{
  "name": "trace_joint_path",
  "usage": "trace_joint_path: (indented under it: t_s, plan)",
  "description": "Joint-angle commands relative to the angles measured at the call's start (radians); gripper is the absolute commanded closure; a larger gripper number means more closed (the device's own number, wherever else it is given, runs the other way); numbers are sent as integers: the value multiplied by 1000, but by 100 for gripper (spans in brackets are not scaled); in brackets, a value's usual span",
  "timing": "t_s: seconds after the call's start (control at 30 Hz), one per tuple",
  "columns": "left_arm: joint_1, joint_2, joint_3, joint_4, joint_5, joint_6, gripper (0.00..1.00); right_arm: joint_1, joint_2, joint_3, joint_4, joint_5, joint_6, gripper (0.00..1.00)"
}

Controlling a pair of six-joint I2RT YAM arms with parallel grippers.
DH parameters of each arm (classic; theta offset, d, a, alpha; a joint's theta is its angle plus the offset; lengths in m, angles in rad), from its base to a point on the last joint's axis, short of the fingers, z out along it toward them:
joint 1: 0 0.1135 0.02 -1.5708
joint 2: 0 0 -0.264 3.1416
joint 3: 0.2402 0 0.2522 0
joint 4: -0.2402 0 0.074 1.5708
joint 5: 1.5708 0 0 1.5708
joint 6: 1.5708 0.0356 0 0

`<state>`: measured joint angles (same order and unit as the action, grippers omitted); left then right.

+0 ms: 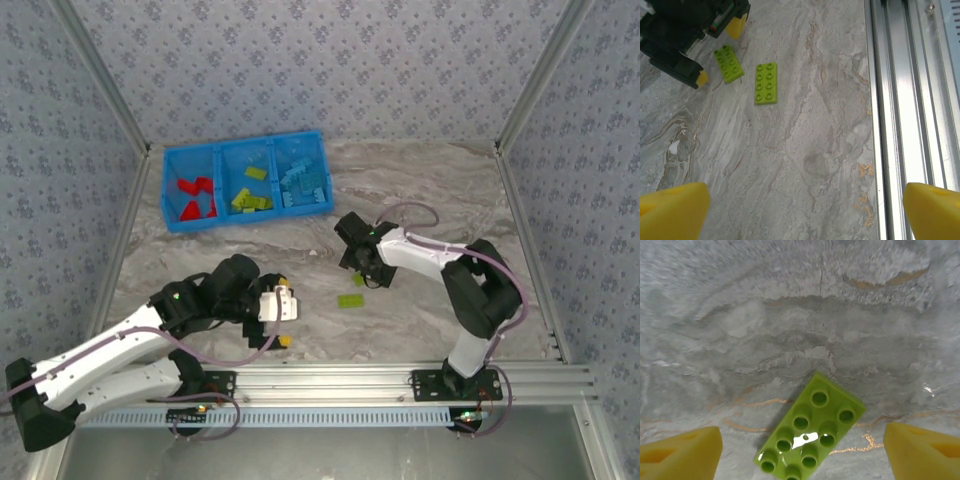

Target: Sort the legos into containers by color

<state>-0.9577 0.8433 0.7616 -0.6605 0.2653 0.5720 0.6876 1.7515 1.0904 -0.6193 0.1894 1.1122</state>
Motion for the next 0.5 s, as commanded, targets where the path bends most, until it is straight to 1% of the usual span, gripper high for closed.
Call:
trace_joint_path:
  t_s: [0.0,0.13,0.27,0.37,0.47]
  plan:
    - [-10,-43,-18,-2,17,45,1,6,44,32,-27,4,41,18]
    - [-10,-102,-55,26,23,53,1,14,64,29,-36,20,47,30]
    - [-10,-133,-72,39,8,67,1,18,52,-8,-46,55,73,46]
    - [-10,-140,-78,47,0,74,1,18,25,-43,-40,64,91,58]
    - [-9,-150,-82,49,-9,87,1,11,-23,-78,-27,68,91,68]
